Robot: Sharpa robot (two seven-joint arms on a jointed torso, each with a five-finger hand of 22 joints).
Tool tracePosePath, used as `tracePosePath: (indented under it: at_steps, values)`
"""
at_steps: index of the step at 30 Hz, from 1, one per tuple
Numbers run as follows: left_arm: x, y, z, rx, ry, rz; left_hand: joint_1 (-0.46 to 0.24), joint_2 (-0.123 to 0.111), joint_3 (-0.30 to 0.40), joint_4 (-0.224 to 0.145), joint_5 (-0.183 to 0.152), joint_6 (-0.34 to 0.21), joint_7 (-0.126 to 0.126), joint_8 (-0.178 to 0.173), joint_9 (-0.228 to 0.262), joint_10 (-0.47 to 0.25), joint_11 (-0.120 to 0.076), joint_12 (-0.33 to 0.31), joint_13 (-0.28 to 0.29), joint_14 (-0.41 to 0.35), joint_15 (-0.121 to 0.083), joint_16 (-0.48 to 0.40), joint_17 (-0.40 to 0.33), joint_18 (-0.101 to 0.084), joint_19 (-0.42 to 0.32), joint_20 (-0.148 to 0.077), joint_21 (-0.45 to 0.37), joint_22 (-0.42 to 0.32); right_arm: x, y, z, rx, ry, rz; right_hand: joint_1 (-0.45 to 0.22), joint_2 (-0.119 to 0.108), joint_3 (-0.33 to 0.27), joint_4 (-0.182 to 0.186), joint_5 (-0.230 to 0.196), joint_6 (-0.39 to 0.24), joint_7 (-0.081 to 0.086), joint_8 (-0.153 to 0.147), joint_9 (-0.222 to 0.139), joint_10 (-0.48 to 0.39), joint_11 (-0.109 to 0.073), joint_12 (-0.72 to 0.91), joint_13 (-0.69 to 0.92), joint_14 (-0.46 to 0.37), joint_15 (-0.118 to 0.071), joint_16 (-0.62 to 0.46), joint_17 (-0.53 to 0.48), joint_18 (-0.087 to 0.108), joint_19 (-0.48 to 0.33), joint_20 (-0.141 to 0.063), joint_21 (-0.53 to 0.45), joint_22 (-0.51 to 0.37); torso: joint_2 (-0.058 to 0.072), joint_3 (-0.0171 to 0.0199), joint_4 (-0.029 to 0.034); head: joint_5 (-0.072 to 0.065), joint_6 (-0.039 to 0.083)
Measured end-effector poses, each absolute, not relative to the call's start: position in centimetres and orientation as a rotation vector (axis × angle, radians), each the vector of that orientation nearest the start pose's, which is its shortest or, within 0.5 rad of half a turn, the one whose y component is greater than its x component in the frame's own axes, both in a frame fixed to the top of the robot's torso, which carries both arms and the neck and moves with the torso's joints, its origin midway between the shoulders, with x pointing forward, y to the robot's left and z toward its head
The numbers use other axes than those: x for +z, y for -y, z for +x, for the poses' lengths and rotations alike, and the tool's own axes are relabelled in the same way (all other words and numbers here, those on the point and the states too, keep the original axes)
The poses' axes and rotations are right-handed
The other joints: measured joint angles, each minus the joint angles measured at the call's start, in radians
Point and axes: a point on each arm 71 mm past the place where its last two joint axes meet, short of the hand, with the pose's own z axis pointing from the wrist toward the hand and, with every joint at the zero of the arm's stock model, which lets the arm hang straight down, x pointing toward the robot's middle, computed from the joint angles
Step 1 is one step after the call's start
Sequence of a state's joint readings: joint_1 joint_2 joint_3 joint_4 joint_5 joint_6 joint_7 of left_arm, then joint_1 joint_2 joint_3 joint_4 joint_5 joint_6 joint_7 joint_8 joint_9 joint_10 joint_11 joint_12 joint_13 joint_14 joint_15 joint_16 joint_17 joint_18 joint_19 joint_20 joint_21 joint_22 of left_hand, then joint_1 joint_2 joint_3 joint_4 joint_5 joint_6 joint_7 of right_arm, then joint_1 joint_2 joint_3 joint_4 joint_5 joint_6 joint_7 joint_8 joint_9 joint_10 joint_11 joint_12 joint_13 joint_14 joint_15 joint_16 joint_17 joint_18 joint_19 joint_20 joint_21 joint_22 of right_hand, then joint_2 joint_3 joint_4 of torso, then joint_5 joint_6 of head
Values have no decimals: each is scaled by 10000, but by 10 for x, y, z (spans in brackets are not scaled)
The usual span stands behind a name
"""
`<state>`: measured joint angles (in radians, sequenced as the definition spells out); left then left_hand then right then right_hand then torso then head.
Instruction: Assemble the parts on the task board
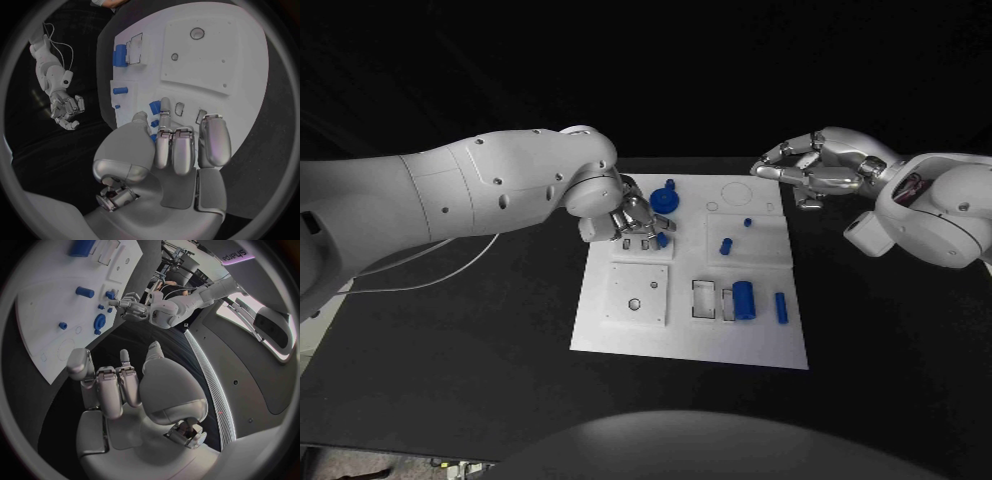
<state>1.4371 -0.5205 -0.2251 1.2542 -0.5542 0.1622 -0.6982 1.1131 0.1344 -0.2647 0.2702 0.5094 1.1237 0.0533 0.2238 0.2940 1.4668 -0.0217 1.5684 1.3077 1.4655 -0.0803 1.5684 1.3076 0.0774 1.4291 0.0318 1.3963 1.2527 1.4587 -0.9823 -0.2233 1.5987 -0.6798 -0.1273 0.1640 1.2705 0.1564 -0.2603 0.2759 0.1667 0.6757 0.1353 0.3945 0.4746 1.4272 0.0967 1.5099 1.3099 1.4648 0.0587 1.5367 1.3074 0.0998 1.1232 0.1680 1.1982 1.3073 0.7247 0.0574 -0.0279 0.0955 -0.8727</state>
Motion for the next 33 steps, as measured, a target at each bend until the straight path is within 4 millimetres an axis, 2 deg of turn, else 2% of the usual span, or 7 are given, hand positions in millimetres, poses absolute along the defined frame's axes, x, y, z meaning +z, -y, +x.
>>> tracePosePath:
  at_steps: [16,24,33]
  values:
    - [-197,-136,525,-4196,-25458,-4874,685,-53,384,-235,239,104,-104,-39,294,-1,1,0,5,-1,1,0,-1,1,0,0,1,33,-131,240,480,11631,-18083,2961,202,40,0,-57,75,68,3,0,0,-138,4,-72,10,0,0,-75,-1,-1,-179,35,-114,7,-12,-15,-17,-17,0]
    - [-197,-137,526,-4187,-25437,-4940,1043,-143,695,-335,736,144,-144,-39,546,1,-73,0,30,-1,2,0,-2,-1,-36,-36,-43,61,-131,240,480,11631,-18114,2965,243,81,27,-84,136,68,3,-10,-1,-178,36,-78,10,-37,37,-80,7,-1,-250,36,-163,6,-15,-15,-21,-33,0]
    - [-197,-138,526,-4189,-25408,-5006,1361,-307,1079,-463,965,215,-214,-39,853,-18,-127,0,19,2,-75,0,-3,-1,2,-73,-43,69,-132,241,480,11619,-18152,2977,292,54,27,-83,191,68,3,-39,-1,-275,12,-129,5,-121,32,-139,6,0,-323,33,-284,5,-22,-21,-17,-46,0]
